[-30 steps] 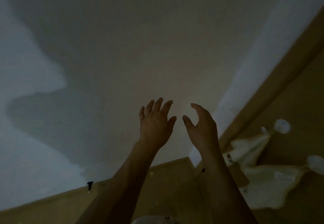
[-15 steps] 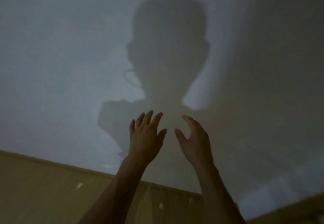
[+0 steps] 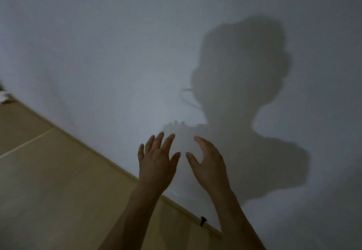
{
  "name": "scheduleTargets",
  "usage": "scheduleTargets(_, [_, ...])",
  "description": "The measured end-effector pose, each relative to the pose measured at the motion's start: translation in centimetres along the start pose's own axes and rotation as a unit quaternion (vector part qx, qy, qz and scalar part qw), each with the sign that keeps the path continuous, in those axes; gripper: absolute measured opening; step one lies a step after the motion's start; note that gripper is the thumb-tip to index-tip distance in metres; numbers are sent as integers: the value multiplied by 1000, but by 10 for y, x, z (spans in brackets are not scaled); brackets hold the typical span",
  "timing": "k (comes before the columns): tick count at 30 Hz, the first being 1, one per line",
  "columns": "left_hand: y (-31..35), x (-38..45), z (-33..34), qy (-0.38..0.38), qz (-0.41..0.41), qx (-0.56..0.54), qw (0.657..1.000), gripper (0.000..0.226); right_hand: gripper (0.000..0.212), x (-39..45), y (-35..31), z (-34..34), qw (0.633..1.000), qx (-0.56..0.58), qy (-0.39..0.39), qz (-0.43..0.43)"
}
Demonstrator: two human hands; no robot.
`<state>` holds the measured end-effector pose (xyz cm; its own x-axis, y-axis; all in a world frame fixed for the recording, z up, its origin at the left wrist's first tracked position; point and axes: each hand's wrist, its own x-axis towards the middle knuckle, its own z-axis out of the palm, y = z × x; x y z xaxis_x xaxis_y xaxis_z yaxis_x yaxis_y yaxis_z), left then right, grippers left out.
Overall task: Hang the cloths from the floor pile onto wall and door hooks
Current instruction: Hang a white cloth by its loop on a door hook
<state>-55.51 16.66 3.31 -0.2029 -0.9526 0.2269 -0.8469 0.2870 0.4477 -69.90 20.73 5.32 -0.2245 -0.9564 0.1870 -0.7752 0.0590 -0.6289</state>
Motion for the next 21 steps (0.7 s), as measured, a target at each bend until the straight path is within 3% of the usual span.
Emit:
scheduleTargets(11, [-154, 3, -59, 56, -186, 63, 979, 60, 65, 60, -110, 138, 975, -63, -158, -145])
scheduleTargets(21, [-272, 52, -99, 87, -336, 107, 932, 57, 65, 150, -207, 261, 930, -67, -256, -254])
